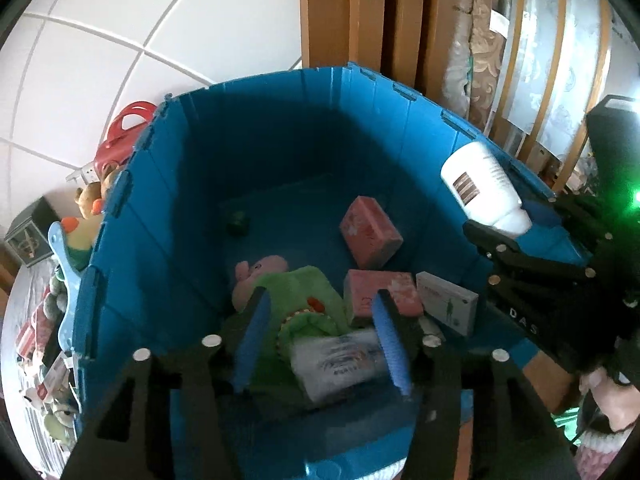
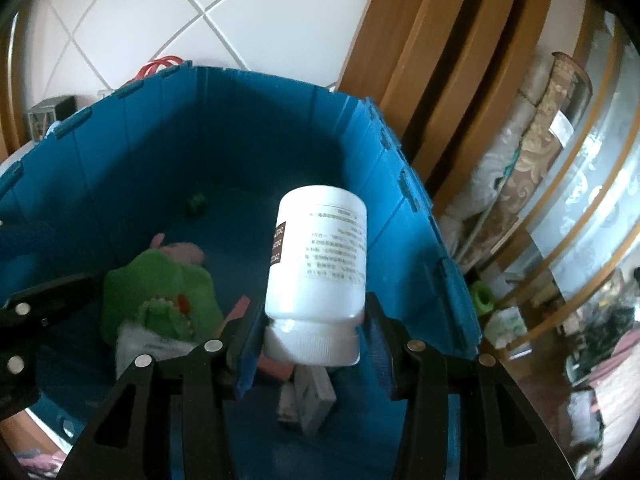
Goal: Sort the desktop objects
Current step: 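Open both tools to drop the wipes pack and pill bottle into the bin, then move both tools back over the pile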
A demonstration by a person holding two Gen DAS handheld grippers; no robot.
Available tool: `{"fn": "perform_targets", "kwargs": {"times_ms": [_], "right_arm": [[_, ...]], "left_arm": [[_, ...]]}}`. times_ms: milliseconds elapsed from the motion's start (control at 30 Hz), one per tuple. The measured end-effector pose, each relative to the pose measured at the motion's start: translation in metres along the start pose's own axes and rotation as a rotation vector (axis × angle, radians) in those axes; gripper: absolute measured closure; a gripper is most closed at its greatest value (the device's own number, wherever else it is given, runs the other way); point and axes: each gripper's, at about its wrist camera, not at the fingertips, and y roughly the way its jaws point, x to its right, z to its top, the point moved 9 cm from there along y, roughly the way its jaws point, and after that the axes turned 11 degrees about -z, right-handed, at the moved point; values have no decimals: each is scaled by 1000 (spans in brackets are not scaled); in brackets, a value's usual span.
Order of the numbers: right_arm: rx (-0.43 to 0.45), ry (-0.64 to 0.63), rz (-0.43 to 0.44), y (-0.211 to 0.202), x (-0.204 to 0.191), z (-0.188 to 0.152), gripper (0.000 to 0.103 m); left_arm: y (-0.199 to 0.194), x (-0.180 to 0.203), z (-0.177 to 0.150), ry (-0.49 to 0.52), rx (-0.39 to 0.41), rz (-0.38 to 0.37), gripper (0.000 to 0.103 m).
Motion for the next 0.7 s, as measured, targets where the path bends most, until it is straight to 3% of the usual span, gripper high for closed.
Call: {"fn": "perform_targets", "kwargs": {"times_ms": [200, 467, 700], "right_arm": [[-1, -4, -1, -3, 0, -2, 53], [53, 27, 5, -28, 5, 0, 2], [115, 97, 5, -60, 18, 5, 0]], "left_arm": [[-11, -1, -5, -5, 29, 6, 44], [-25, -10, -7, -36, 63, 15, 43], [-46, -15, -5, -41, 134, 26, 43]]}}
